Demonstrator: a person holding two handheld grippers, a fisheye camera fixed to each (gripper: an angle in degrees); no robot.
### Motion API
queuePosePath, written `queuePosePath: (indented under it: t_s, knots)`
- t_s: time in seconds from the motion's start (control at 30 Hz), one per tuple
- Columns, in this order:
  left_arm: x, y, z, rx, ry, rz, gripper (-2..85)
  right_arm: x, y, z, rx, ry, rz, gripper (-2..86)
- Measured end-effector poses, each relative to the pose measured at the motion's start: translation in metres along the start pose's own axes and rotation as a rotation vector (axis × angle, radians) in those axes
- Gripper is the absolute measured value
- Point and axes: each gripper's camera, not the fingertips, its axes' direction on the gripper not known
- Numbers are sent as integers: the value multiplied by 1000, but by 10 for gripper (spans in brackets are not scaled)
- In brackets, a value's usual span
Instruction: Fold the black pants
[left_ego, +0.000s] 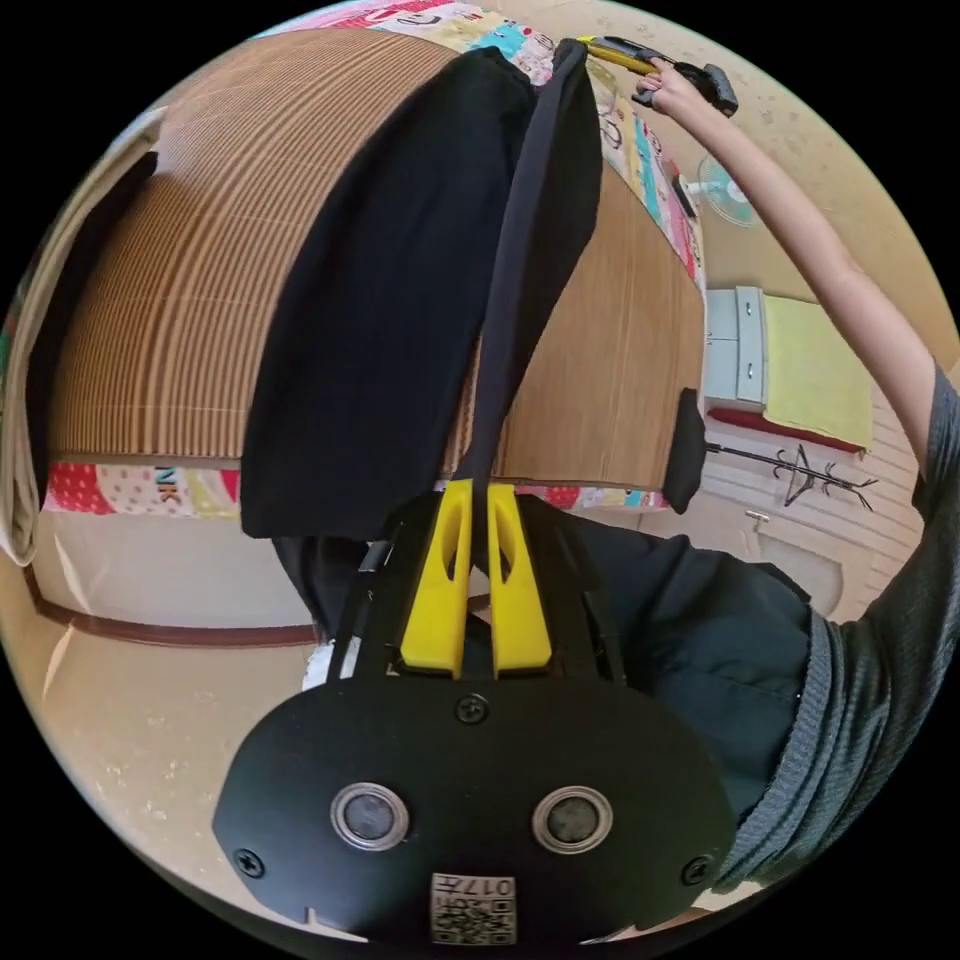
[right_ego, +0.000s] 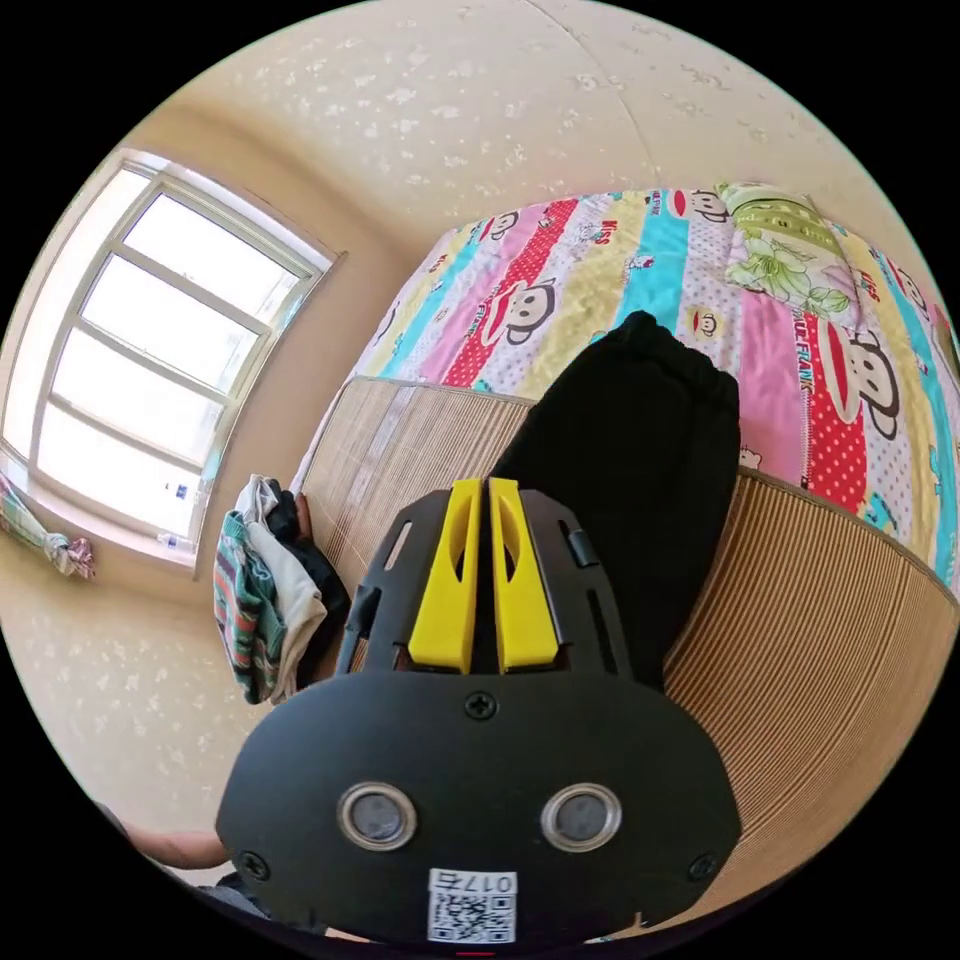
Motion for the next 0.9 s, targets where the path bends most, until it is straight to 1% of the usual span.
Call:
queuePosePath:
  t_s: [0.03,0.1,0.13,0.2,0.23,0.3,0.33,0.4,0.5,0.63,0.67,0.73,0.8,0.87,0.9]
  knots:
    - [-18,-1,0,-19,-61,-46,18,1,4,3,-4,0,28,28]
    - [-41,-2,-1,-22,-98,-95,14,9,40,11,-29,-53,69,38]
    - [-54,-3,-1,-12,-69,-108,12,11,54,13,-43,-71,60,41]
    - [-70,-5,4,-26,-26,-121,10,22,127,26,-162,-80,59,55]
    - [-75,-6,8,-41,-4,-120,10,25,148,30,-199,-70,74,59]
    - [-80,-7,12,-48,36,-106,9,34,235,40,-327,-57,148,78]
    - [-81,-7,13,-54,52,-97,9,34,258,41,-351,-59,168,82]
    - [-81,-9,11,-67,55,-81,9,23,337,44,-424,-102,251,91]
    - [-76,-15,6,-111,55,-37,9,-9,409,51,-504,-152,305,98]
    - [-58,-26,-1,-185,1,79,8,-36,453,59,-542,-171,388,69]
    - [-55,-28,-1,-198,-15,104,8,-40,458,56,-523,-172,441,57]
    - [-37,-34,-4,-252,-83,214,8,-51,455,42,-477,-194,437,42]
    - [-26,-36,-9,-275,-105,276,8,-65,446,20,-427,-233,424,30]
    - [-18,-35,-23,-278,-55,340,8,-75,438,-3,-368,-282,439,26]
    - [-15,-33,-38,-256,19,385,8,-84,434,-19,-317,-308,428,25]
